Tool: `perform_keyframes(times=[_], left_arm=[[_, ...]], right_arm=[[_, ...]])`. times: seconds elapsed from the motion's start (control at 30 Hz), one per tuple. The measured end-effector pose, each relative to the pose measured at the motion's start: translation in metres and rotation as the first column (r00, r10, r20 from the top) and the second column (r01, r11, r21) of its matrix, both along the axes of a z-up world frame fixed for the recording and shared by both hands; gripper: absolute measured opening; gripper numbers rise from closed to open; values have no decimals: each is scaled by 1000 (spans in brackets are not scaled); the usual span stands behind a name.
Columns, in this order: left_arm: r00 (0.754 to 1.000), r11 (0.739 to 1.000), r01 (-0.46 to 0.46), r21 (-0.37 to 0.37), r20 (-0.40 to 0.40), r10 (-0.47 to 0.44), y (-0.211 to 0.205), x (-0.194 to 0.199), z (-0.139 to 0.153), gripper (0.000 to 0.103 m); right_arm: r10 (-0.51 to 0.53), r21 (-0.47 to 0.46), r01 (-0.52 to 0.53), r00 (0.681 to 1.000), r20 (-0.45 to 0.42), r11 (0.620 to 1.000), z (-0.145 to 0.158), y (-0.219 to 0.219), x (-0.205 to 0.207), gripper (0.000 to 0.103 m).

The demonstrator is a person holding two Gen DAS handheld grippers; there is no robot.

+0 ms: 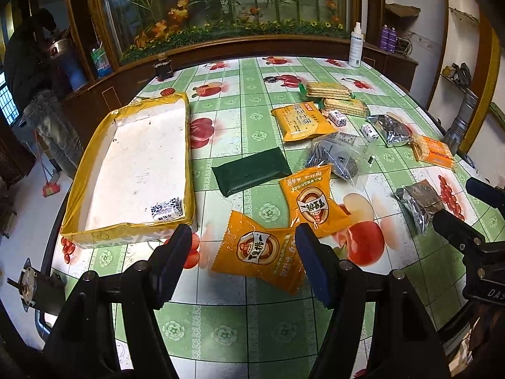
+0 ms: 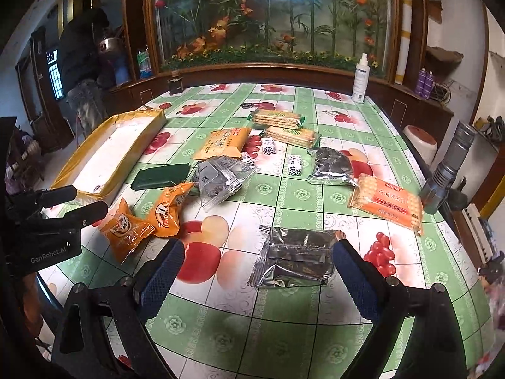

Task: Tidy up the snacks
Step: 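Move right tool toward silver foil packet while left tool nears orange chip bag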

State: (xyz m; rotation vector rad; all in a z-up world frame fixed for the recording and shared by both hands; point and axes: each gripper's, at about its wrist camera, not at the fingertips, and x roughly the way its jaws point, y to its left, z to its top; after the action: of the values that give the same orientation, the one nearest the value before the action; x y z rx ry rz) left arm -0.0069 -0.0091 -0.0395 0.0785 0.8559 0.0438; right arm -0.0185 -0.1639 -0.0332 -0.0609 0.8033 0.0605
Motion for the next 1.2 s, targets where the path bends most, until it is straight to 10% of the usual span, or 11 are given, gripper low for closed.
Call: perform_keyframes(times=[0.77, 1.2], left_arm=[[996, 999, -45, -16, -76, 44, 11, 1, -12, 67], [993, 997, -11, -73, -122, 2, 25, 1, -23, 67]], right_arm=[[-39, -161, 36, 999, -11, 986, -5, 7, -8, 96], [-9, 4, 9, 999, -53, 1000, -17, -28, -19, 96]])
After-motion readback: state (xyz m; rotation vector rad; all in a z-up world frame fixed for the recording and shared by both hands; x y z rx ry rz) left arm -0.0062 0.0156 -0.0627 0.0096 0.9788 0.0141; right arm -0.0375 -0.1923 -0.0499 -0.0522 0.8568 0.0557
